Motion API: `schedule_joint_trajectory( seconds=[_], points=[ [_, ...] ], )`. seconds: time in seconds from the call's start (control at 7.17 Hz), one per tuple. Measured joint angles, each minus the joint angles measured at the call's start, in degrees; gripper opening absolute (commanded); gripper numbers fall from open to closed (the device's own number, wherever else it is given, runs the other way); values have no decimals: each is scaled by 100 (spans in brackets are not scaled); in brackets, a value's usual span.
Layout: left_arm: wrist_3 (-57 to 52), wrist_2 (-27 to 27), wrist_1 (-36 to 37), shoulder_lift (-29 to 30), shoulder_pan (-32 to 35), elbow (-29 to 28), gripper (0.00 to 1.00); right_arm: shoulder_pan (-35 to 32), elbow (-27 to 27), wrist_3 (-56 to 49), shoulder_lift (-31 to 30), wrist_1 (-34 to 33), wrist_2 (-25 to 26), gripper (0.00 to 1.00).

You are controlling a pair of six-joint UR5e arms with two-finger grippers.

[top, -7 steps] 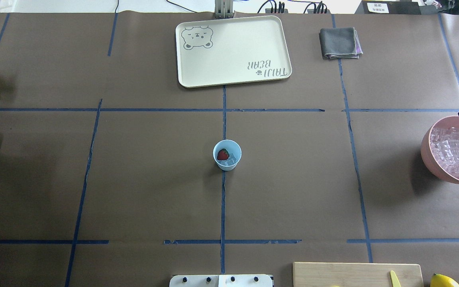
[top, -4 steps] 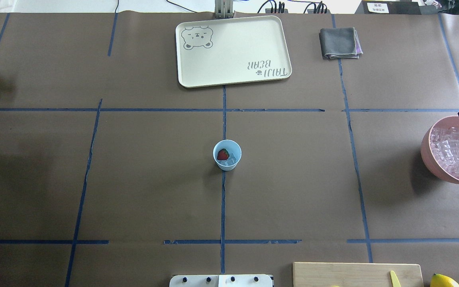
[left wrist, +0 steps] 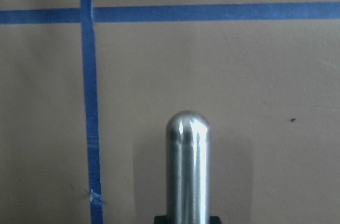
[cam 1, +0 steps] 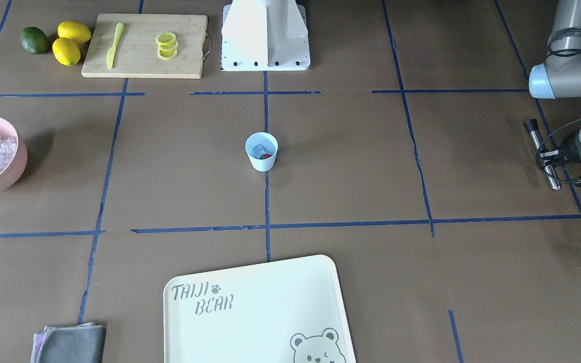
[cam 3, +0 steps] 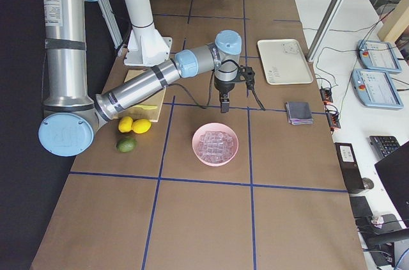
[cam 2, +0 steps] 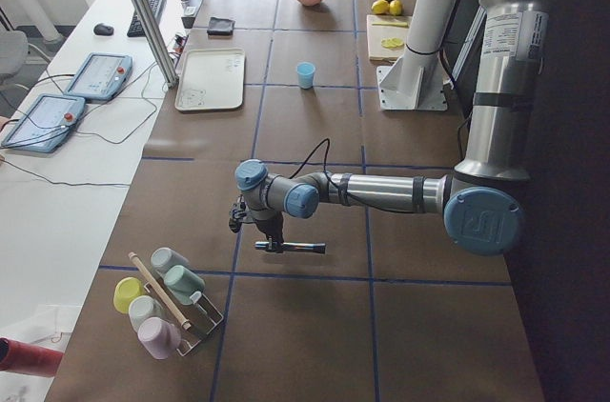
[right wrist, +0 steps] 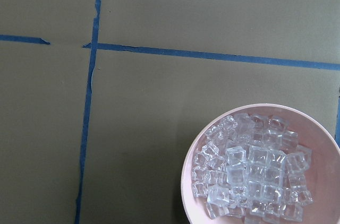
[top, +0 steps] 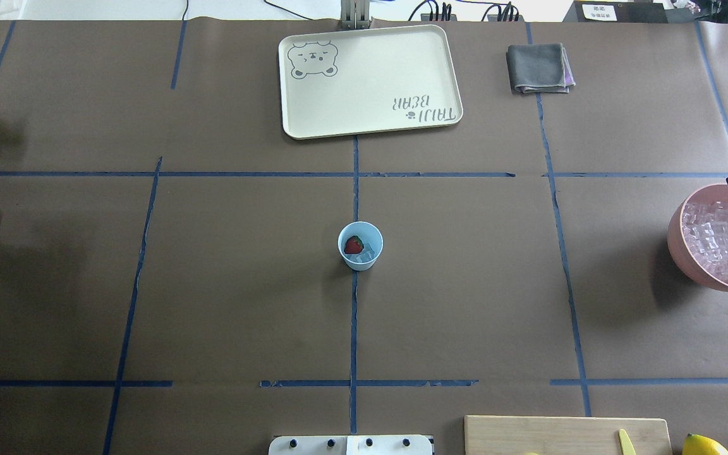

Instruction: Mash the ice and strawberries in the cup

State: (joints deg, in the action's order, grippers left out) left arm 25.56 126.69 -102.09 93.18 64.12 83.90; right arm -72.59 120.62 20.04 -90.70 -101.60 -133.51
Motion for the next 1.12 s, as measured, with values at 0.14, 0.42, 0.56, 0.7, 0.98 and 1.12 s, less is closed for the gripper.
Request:
schedule_joint_trajectory(
  seconds=[0.14,0.42,0.56,0.7,0.98,1.12],
  points=[
    [-42,-10,-1,-1,-9,0,3,0,8,0,-2,0,0,100],
    [-204,-22,7,-5,-22,-24,9,0,18,0,-10,0,0,100],
    [-234,-25,7,-4,-35,-50,23,0,18,0,-14,0,0,100],
    [-241,-25,6,-2,-44,-63,48,0,17,0,-16,0,0,100],
    [-236,-24,5,-7,-48,-73,81,2,25,0,-23,0,-6,100],
    [-233,-20,5,-9,-49,-75,82,2,27,0,-25,0,-8,100]
  ],
)
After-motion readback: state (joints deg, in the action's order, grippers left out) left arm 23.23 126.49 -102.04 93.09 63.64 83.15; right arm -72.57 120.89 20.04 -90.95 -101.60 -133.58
